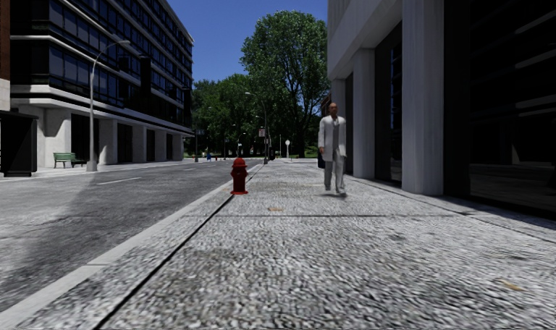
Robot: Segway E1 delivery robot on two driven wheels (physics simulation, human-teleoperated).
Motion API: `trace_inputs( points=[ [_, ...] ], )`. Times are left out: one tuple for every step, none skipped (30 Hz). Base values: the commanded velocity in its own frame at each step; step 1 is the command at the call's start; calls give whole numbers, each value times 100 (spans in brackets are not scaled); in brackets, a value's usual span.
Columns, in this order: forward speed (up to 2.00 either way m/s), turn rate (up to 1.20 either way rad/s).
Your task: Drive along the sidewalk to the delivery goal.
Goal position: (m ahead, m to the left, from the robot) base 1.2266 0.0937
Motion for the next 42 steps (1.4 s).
trace_inputs(
  points=[
    [96,0],
    [96,0],
    [96,0],
    [96,0],
    [96,0],
    [96,0],
    [96,0],
    [96,0],
    [96,0],
    [95,0],
    [95,0],
    [95,0],
    [93,0],
    [83,0],
    [83,0],
    [76,0],
    [72,0],
    [71,0],
    [71,0],
    [71,0],
    [69,0],
    [68,0],
    [68,0],
    [67,0],
    [66,0],
    [66,0],
    [66,0],
    [66,0],
    [66,0],
    [66,0],
    [66,10],
    [66,31],
    [66,31],
    [65,38],
    [65,48],
    [65,54],
    [65,54],
    [65,56],
    [65,57],
    [65,57],
    [65,57],
    [65,59]
  ],
)
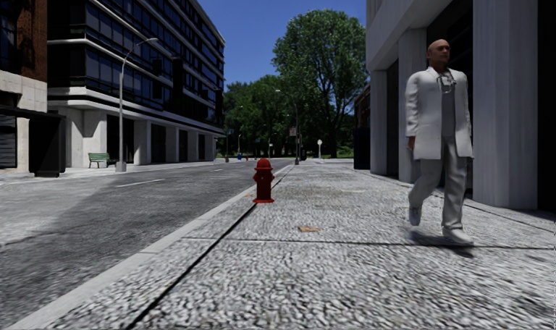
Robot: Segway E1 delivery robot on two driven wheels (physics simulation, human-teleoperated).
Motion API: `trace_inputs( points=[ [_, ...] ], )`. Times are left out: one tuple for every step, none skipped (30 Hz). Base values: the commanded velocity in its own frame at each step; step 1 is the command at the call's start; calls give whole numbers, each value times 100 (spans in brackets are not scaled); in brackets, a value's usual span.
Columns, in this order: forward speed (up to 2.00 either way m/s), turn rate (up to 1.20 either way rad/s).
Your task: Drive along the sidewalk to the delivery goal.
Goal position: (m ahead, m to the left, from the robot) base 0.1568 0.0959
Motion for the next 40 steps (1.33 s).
trace_inputs(
  points=[
    [65,62],
    [65,62],
    [65,62],
    [65,54],
    [65,0],
    [65,0],
    [65,0],
    [65,0],
    [39,0],
    [39,0],
    [0,0],
    [0,0],
    [0,0],
    [0,0],
    [0,0],
    [0,0],
    [0,0],
    [0,0],
    [0,0],
    [0,0],
    [0,0],
    [0,0],
    [0,0],
    [0,0],
    [0,0],
    [0,0],
    [0,0],
    [0,0],
    [0,0],
    [0,0],
    [0,0],
    [0,0],
    [0,0],
    [0,0],
    [0,0],
    [0,0],
    [0,0],
    [0,0],
    [0,0],
    [0,0]
  ],
)
